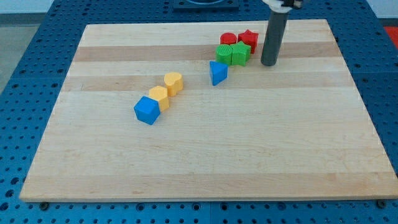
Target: Move the green star into the blue triangle
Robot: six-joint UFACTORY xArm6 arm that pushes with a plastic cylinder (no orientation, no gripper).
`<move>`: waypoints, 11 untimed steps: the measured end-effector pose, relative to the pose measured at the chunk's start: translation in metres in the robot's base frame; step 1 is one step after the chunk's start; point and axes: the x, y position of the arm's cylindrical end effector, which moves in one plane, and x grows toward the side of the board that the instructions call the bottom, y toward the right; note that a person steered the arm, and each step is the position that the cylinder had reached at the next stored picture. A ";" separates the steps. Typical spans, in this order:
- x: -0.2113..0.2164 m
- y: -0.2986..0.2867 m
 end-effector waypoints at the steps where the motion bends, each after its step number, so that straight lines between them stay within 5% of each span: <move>1: -0.022 0.000; 11: -0.012 -0.072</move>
